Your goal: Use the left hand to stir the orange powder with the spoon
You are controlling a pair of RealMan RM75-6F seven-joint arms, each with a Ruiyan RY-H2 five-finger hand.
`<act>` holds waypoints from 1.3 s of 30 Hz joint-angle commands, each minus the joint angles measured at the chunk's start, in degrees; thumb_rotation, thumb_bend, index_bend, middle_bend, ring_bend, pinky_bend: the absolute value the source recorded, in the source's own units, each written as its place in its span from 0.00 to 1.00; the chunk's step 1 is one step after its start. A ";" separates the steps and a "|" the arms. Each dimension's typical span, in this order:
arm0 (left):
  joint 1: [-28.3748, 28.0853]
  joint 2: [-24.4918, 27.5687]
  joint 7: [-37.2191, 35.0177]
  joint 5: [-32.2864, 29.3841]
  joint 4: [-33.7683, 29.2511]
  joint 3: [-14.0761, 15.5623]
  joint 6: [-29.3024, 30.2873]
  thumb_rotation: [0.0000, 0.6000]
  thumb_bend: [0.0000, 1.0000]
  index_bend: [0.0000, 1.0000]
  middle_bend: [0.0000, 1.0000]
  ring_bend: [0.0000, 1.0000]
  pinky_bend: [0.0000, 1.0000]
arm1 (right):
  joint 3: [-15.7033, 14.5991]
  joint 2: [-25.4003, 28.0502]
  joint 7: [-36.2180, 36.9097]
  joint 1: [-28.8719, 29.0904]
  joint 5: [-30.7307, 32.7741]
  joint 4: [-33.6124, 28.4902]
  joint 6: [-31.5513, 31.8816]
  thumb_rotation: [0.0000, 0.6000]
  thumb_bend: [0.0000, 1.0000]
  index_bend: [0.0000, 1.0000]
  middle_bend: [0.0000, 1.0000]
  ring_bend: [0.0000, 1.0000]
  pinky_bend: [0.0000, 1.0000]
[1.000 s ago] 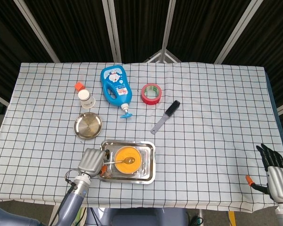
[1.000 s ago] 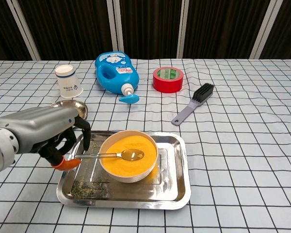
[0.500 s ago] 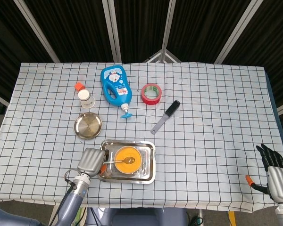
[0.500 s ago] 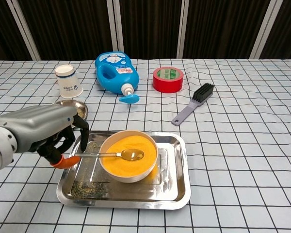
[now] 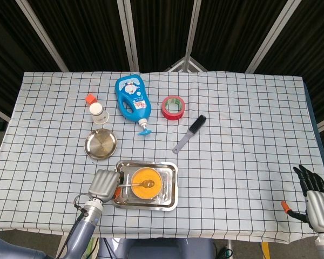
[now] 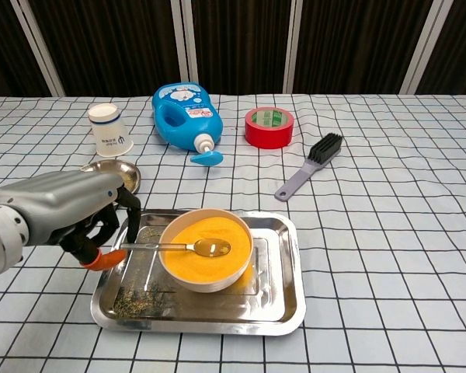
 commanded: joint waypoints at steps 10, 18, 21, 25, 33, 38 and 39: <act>0.02 -0.07 -0.11 -0.08 0.20 -0.23 0.03 1.00 0.56 0.51 0.81 0.84 0.91 | 0.00 0.00 0.00 -0.01 0.07 -0.03 -0.04 1.00 0.31 0.00 0.00 0.00 0.00; -0.08 1.11 0.29 2.02 0.96 -0.22 0.84 1.00 0.56 0.52 0.82 0.85 0.91 | 0.01 0.02 0.05 0.00 0.13 -0.03 -0.08 1.00 0.31 0.00 0.00 0.00 0.00; -0.18 1.87 0.34 2.98 1.41 -0.40 1.02 1.00 0.56 0.53 0.82 0.85 0.91 | 0.00 0.01 0.04 0.00 0.11 -0.06 -0.09 1.00 0.31 0.00 0.00 0.00 0.00; -0.74 3.13 0.97 5.11 2.18 -0.44 0.86 1.00 0.56 0.54 0.83 0.85 0.91 | 0.00 0.01 0.00 -0.02 0.16 -0.10 -0.07 1.00 0.31 0.00 0.00 0.00 0.00; -3.23 5.88 3.10 9.59 2.77 -1.03 -1.37 1.00 0.58 0.58 0.85 0.85 0.91 | 0.04 0.03 0.08 -0.03 0.30 -0.25 -0.11 1.00 0.31 0.00 0.00 0.00 0.00; -4.92 7.09 4.83 13.16 3.29 -0.99 -2.67 1.00 0.60 0.62 0.88 0.87 0.91 | 0.04 0.06 0.22 -0.03 0.30 -0.27 -0.14 1.00 0.31 0.00 0.00 0.00 0.00; -5.28 7.27 5.14 14.13 3.54 -0.94 -2.93 1.00 0.60 0.64 0.88 0.87 0.91 | 0.04 0.08 0.27 -0.03 0.31 -0.30 -0.16 1.00 0.31 0.00 0.00 0.00 0.00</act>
